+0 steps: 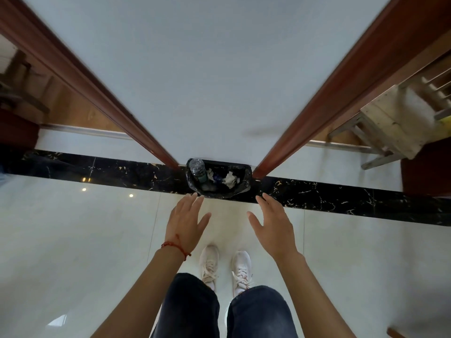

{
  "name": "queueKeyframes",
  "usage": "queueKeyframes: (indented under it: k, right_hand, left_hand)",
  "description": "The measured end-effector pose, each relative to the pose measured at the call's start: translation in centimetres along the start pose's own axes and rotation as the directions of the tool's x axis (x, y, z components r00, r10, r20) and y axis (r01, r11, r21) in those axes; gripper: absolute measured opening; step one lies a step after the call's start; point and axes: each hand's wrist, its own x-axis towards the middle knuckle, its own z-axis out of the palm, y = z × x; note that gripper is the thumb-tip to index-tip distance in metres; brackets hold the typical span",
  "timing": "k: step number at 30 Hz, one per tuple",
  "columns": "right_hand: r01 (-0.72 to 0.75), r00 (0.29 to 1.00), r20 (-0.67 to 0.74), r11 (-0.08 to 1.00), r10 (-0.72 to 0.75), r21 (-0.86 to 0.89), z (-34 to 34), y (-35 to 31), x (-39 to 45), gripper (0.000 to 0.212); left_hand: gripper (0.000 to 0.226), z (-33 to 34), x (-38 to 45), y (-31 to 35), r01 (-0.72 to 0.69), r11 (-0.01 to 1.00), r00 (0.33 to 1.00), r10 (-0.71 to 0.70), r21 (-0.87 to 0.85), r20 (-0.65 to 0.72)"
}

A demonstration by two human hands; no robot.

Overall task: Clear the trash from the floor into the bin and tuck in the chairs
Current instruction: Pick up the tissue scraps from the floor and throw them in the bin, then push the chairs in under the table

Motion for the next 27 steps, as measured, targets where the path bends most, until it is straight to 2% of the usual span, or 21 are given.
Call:
queueKeyframes:
  k: [4, 9, 13, 21, 25, 27]
  right_hand:
    - [0.071, 0.997, -0.011, 0.99, -0.073, -0.123, -3.1, -1.0, -2.2, 0.053]
    - [0.118, 0.992, -0.028, 0.978, -0.125, -0.174, -6.4, -2.0, -4.8, 0.054]
    - [0.112, 0.991, -0.051, 0.974, -0.124, -0.198, -8.1, -2.3, -6.8, 0.053]
    - [-0.125, 0.983, -0.153, 0.978, 0.1, -0.168, -9.6, -1.8, -11.3, 0.055]
    - [-0.255, 0.937, -0.267, 0.963, 0.225, -0.085, -9.4, -1.7, -14.5, 0.052]
    - [-0.337, 0.908, -0.28, 0.94, 0.311, -0.049, -9.0, -1.5, -16.6, 0.053]
  left_hand:
    - [0.051, -3.4, -1.5, 2.5, -0.044, 0.999, 0.998, 0.045, 0.03, -0.033]
    - [0.053, -6.8, -3.3, 5.1, -0.082, 0.995, 0.993, 0.087, 0.064, -0.077]
    - [0.054, -8.0, -4.3, 6.6, -0.114, 0.99, 0.991, 0.119, 0.085, -0.059]
    - [0.053, -9.6, -4.4, 8.0, -0.352, 0.924, 0.936, 0.348, 0.149, 0.051]
    - [0.053, -9.6, -3.8, 8.9, -0.505, 0.847, 0.862, 0.485, 0.166, 0.149]
    - [0.053, -9.3, -3.7, 9.5, -0.578, 0.793, 0.813, 0.538, 0.193, 0.224]
